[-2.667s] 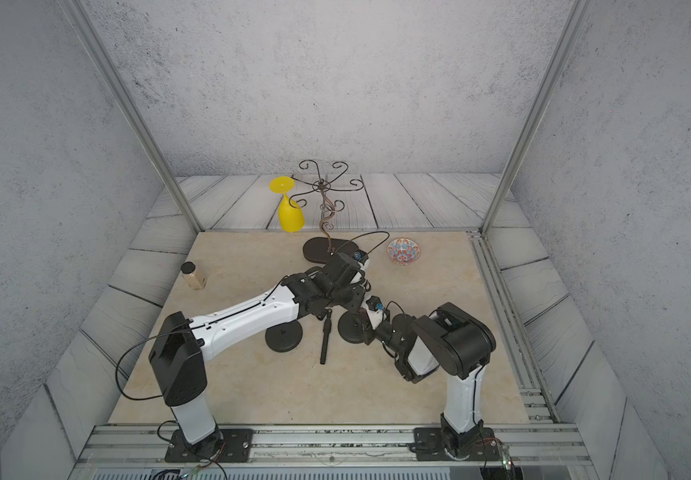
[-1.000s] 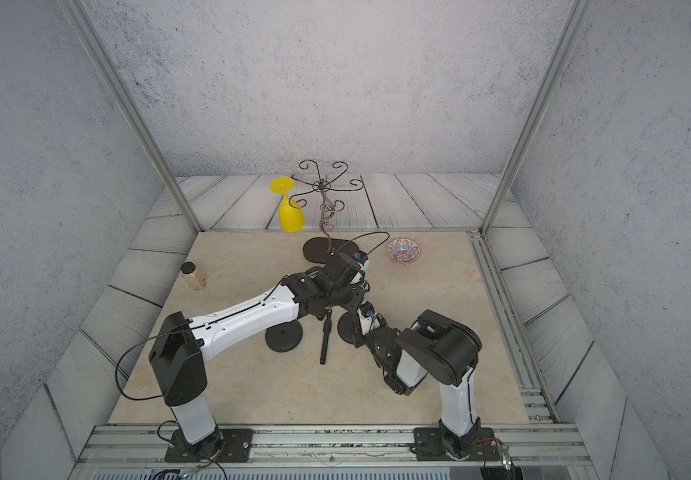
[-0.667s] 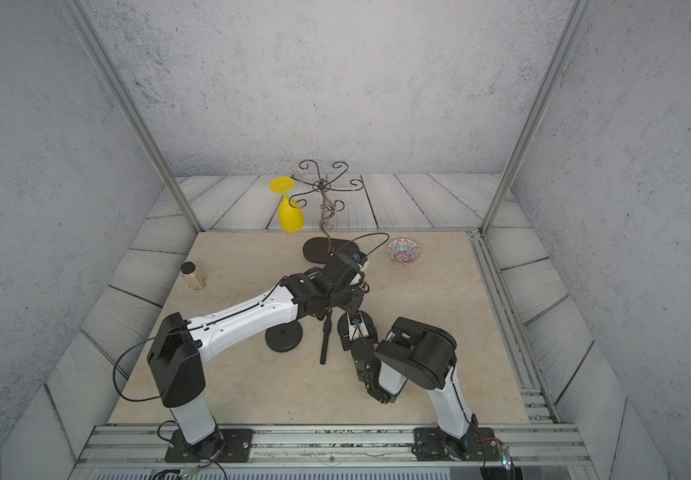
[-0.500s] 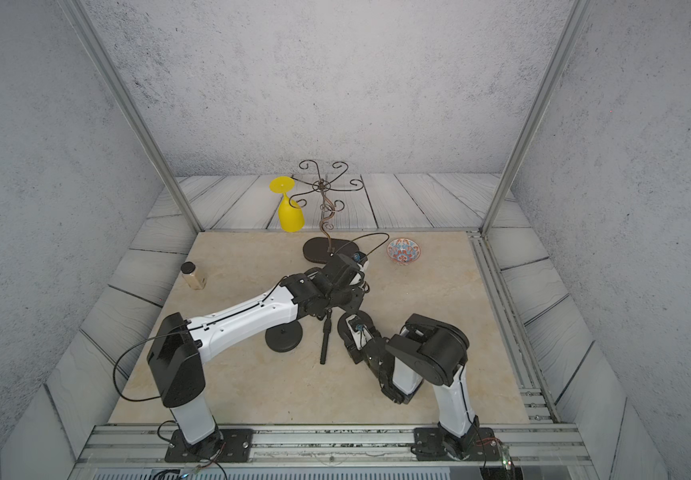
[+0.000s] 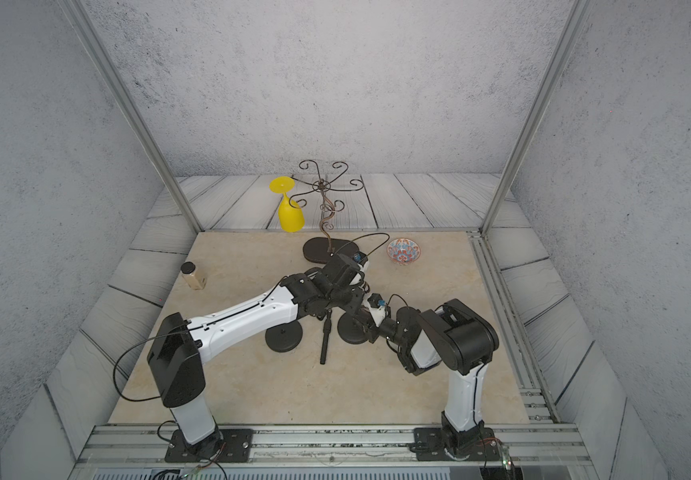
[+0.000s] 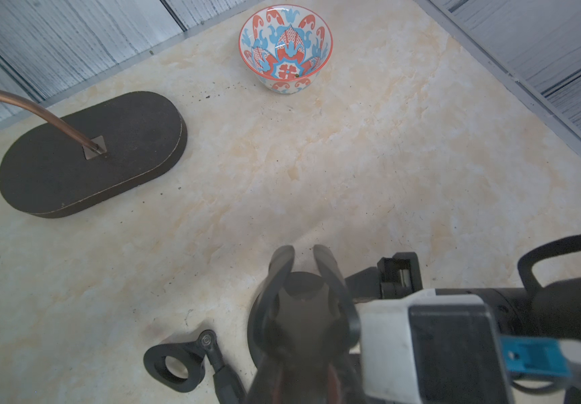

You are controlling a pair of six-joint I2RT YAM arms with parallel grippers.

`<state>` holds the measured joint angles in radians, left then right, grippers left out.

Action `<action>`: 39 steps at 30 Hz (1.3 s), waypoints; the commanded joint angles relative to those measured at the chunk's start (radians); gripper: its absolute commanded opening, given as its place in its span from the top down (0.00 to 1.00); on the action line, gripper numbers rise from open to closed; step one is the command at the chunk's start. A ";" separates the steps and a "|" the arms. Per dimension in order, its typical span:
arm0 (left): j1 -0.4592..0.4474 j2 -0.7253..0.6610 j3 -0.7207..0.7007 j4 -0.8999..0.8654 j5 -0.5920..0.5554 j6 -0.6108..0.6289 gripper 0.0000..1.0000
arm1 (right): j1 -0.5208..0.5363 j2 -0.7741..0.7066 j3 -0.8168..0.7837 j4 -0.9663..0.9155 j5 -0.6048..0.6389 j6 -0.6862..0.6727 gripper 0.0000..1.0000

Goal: Assemble a microphone stand
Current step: Pick up the microphone stand at the center of the board.

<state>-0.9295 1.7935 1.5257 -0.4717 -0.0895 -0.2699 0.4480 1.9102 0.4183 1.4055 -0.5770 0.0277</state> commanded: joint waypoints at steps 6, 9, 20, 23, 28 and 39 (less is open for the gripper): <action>-0.010 0.075 -0.041 -0.181 0.048 0.000 0.85 | 0.018 0.049 -0.026 -0.003 0.148 0.016 1.00; -0.009 0.076 -0.042 -0.173 0.050 -0.006 0.85 | 0.144 0.041 -0.066 -0.003 0.486 0.006 1.00; -0.010 0.069 -0.048 -0.176 0.052 -0.006 0.85 | 0.559 0.145 0.056 -0.004 1.485 0.083 1.00; -0.009 0.069 -0.047 -0.173 0.051 -0.010 0.85 | 0.526 0.117 0.019 -0.003 1.282 0.063 0.80; -0.004 0.055 -0.061 -0.152 0.064 -0.036 0.65 | 0.483 0.050 -0.050 -0.003 0.990 -0.005 0.41; 0.044 -0.188 -0.241 -0.022 0.130 -0.103 0.23 | 0.325 -0.112 -0.168 -0.003 0.627 0.021 0.36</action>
<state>-0.8856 1.6871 1.3109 -0.5083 -0.0067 -0.3573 0.8074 1.8557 0.2573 1.3842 0.2054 0.0410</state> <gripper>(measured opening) 0.768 0.635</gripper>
